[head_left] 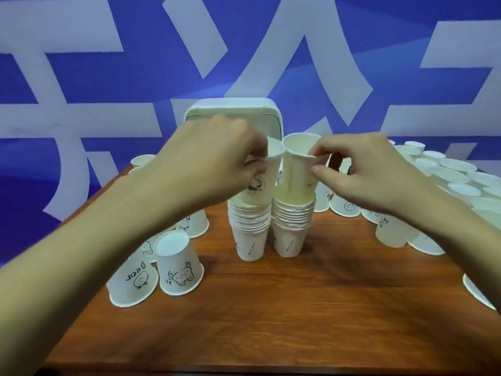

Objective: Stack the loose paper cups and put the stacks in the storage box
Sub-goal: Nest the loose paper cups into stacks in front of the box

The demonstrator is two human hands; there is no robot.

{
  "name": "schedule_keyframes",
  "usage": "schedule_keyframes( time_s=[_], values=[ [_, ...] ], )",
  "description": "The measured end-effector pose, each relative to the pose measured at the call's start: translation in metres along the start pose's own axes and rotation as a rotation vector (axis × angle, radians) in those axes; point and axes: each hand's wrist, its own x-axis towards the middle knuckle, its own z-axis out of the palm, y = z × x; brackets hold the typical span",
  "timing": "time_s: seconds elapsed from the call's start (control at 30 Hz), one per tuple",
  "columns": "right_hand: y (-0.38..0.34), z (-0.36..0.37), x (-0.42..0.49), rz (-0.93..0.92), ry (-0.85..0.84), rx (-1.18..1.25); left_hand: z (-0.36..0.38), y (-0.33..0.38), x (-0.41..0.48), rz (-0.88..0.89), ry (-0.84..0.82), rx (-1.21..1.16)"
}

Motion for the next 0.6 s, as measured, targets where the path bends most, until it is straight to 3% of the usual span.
schedule_keyframes(
  time_s=[0.23, 0.33, 0.6],
  values=[
    [0.008, 0.019, -0.001, 0.046, -0.24, -0.056, 0.011, -0.003, -0.006, -0.025, -0.014, 0.009],
    [0.008, 0.025, -0.005, 0.014, -0.237, -0.078, 0.012, -0.007, -0.012, -0.028, -0.035, 0.014],
    [0.017, 0.056, -0.008, -0.05, -0.133, -0.042, 0.068, -0.011, -0.021, 0.01, -0.293, -0.04]
  ],
)
